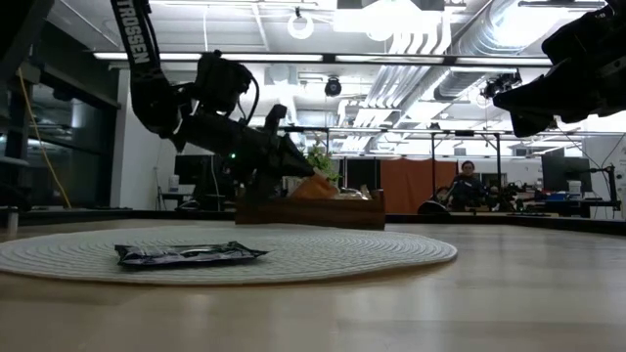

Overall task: Pick & Place Tea
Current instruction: Put the orange tea bag into the middle section of the wooden organizer

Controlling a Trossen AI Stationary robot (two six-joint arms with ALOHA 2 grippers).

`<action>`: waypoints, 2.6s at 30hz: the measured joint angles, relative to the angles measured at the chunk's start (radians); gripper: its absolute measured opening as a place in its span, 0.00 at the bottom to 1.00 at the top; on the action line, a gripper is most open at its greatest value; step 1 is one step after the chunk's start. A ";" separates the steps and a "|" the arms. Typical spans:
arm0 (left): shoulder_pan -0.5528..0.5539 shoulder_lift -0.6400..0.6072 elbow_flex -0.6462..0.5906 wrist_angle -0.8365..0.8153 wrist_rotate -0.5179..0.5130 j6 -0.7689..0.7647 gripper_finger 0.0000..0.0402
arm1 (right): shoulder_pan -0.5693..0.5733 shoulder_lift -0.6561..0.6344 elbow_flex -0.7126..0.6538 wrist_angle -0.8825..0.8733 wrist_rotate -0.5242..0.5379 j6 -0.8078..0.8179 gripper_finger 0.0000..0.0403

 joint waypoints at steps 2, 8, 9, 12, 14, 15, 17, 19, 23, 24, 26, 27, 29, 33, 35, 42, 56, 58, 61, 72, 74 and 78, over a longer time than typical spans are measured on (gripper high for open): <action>0.000 0.005 0.000 -0.004 0.001 0.000 0.00 | 0.000 0.000 0.000 0.000 0.000 0.000 0.00; 0.000 0.005 0.000 0.007 -0.002 0.041 0.00 | 0.000 0.000 0.000 0.000 0.000 0.000 0.00; 0.000 0.005 0.000 0.015 -0.002 0.046 0.01 | 0.000 0.000 0.000 0.000 0.000 0.000 0.00; 0.000 0.005 -0.001 0.041 -0.005 0.061 0.05 | 0.000 0.000 0.000 0.000 0.000 0.000 0.00; 0.000 0.005 -0.001 0.041 -0.005 0.082 0.10 | 0.000 0.000 0.000 0.000 0.000 0.000 0.00; 0.000 0.005 -0.001 0.041 -0.005 0.094 0.13 | 0.000 0.000 0.000 0.000 0.000 0.000 0.00; 0.000 0.005 -0.001 0.042 -0.005 0.098 0.20 | 0.000 0.000 0.000 0.000 0.000 0.000 0.00; 0.000 0.005 -0.001 0.041 -0.005 0.097 0.27 | 0.000 0.000 0.000 0.000 0.000 0.000 0.00; 0.000 0.005 -0.001 0.046 -0.031 0.096 0.40 | 0.000 0.000 0.000 0.000 0.000 0.000 0.00; 0.000 0.005 -0.002 0.053 -0.036 0.099 0.43 | 0.000 0.000 0.000 0.000 0.000 0.000 0.00; 0.000 0.005 -0.002 0.076 -0.043 0.114 0.47 | 0.000 0.000 0.000 0.000 0.000 0.000 0.00; 0.000 0.005 -0.002 0.092 -0.045 0.123 0.49 | 0.000 0.000 0.000 0.000 0.000 0.000 0.00; 0.000 0.005 -0.002 0.116 -0.046 0.129 0.51 | 0.000 0.000 0.000 0.000 0.000 0.000 0.00; 0.000 0.005 -0.002 0.140 -0.043 0.157 0.52 | 0.000 0.000 0.000 0.000 0.000 0.000 0.00; 0.000 0.005 -0.002 0.166 -0.040 0.177 0.52 | 0.000 0.000 0.000 0.000 0.000 0.000 0.00; 0.000 -0.009 -0.005 0.207 -0.007 0.259 0.48 | 0.000 0.000 0.000 0.000 0.000 0.000 0.00; 0.001 -0.175 -0.006 -0.002 0.132 0.528 0.14 | 0.000 0.000 0.000 0.000 0.000 0.000 0.00; 0.001 -0.215 -0.004 -0.068 0.138 0.586 0.08 | 0.000 0.000 0.000 0.000 0.000 0.000 0.00; 0.000 -0.281 -0.006 -0.172 0.157 0.677 0.01 | 0.000 0.000 0.000 0.000 0.000 0.000 0.00; -0.037 -0.482 0.020 -0.654 0.180 0.967 0.00 | 0.000 0.000 0.000 0.000 0.000 0.000 0.00; -0.035 -0.483 0.034 -0.719 0.168 0.988 0.00 | 0.000 0.000 0.000 0.000 0.000 0.000 0.00; -0.033 -0.479 0.059 -0.838 0.135 0.999 0.00 | 0.000 0.000 0.000 0.000 0.000 0.000 0.00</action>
